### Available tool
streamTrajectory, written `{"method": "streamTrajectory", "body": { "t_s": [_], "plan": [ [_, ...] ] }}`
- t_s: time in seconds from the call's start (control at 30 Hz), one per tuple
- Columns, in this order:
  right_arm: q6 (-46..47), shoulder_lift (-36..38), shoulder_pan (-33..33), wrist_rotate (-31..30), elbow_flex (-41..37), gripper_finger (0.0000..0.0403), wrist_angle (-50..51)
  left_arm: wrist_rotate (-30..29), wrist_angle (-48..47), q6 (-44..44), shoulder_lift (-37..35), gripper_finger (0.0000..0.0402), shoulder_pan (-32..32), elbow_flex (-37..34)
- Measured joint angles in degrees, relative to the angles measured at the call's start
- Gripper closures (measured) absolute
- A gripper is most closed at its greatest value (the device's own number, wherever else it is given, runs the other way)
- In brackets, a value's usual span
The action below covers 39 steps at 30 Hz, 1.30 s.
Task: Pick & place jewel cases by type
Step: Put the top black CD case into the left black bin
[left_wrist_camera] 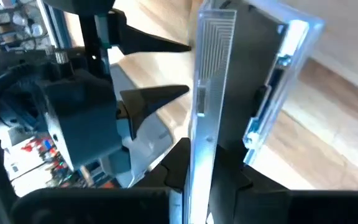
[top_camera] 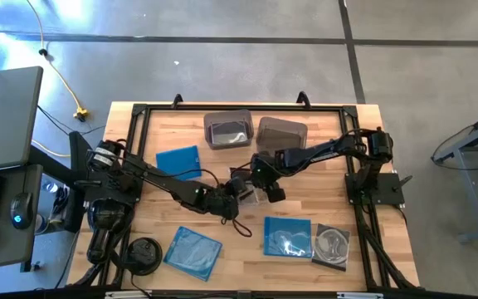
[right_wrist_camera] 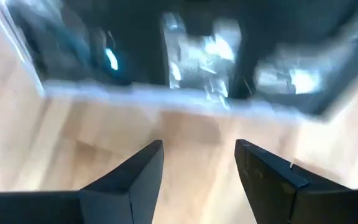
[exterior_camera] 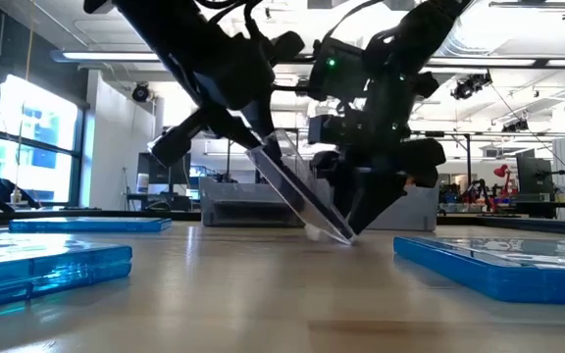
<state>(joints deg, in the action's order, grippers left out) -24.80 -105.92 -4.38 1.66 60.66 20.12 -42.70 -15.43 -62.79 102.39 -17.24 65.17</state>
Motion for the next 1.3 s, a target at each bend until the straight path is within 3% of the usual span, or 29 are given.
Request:
{"method": "streamTrajectory", "body": {
  "t_s": [0.3,0.6,0.87,1.1,1.2,1.3],
  "plan": [
    [2.05,8.72,0.3,-5.85,0.0,0.0206,5.02,-7.29,-2.81,1.65,0.0,0.0385,-0.78,-0.04],
    [9.21,23.21,3.82,-9.74,0.0,0.0206,11.8,-20.21,-2.34,2.18,0.0,0.0378,-0.18,-0.09],
    [14.88,34.4,8.33,-13.22,0.0,0.0206,14.05,-31.16,-2.74,9.17,0.0,0.0378,6.18,2.39],
    [17.25,37.95,11.15,-13.54,0.0,0.0206,14.16,-29.42,-3.26,22.33,0.0,0.0378,12.74,6.86],
    [17.27,37.8,11.96,-13.56,0.0,0.0206,15.09,-24.58,-7.56,31.22,0.0,0.0378,14.34,8.76],
    [17.08,37.71,12.35,-13.54,-0.77,0.0206,15.2,-16.58,-17.84,43.93,0.0,0.0378,15.91,10.34]
  ]
}}
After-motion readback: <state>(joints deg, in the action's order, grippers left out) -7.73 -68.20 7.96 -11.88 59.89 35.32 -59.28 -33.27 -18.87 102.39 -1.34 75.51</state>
